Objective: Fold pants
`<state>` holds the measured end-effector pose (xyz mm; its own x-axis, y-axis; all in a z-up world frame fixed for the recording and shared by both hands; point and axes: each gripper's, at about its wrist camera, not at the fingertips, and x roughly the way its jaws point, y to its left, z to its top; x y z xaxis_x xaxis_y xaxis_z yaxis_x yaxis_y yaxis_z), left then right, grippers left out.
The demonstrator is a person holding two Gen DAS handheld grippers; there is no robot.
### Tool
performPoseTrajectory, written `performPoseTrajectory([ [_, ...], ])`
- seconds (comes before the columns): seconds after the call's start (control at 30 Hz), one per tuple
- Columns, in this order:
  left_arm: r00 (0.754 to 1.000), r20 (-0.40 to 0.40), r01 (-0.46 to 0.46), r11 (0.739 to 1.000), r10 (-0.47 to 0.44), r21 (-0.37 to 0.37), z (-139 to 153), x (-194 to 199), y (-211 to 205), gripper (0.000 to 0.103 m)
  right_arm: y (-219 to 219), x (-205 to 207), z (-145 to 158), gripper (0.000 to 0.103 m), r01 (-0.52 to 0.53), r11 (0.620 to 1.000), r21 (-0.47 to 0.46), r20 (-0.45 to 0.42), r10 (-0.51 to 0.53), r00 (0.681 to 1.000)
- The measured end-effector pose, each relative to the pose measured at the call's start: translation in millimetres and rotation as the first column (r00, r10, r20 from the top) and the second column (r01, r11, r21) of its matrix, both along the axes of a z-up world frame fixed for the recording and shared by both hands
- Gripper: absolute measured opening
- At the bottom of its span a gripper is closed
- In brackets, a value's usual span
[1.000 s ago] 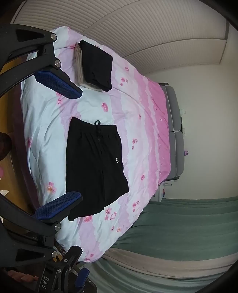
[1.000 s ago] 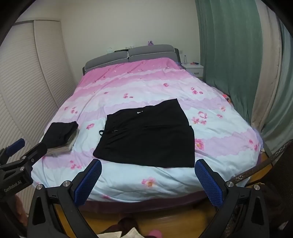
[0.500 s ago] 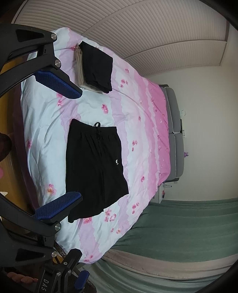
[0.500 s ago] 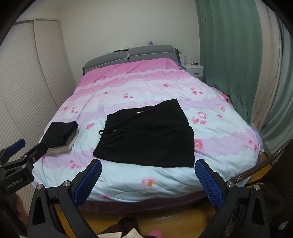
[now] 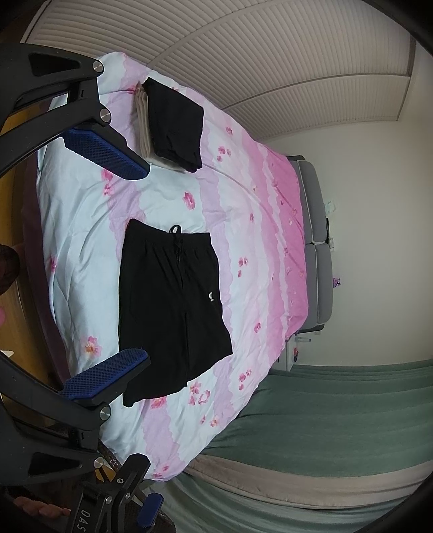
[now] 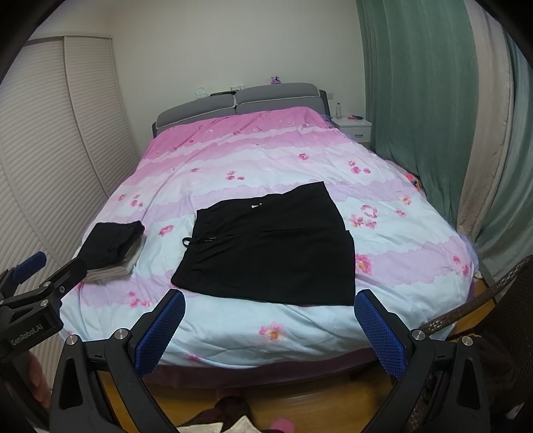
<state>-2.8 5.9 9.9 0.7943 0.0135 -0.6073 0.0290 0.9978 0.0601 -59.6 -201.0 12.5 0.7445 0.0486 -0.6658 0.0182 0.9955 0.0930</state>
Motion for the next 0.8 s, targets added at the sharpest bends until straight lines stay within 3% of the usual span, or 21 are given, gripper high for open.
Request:
performPoseTrajectory([
  [0.8,1.0,0.001,-0.002,1.0,0.002,0.004,0.2,-0.5,1.7,0.103,1.8,1.1,-1.4,0.103,-0.004,1.0,0.0,0.0,0.004,1.0],
])
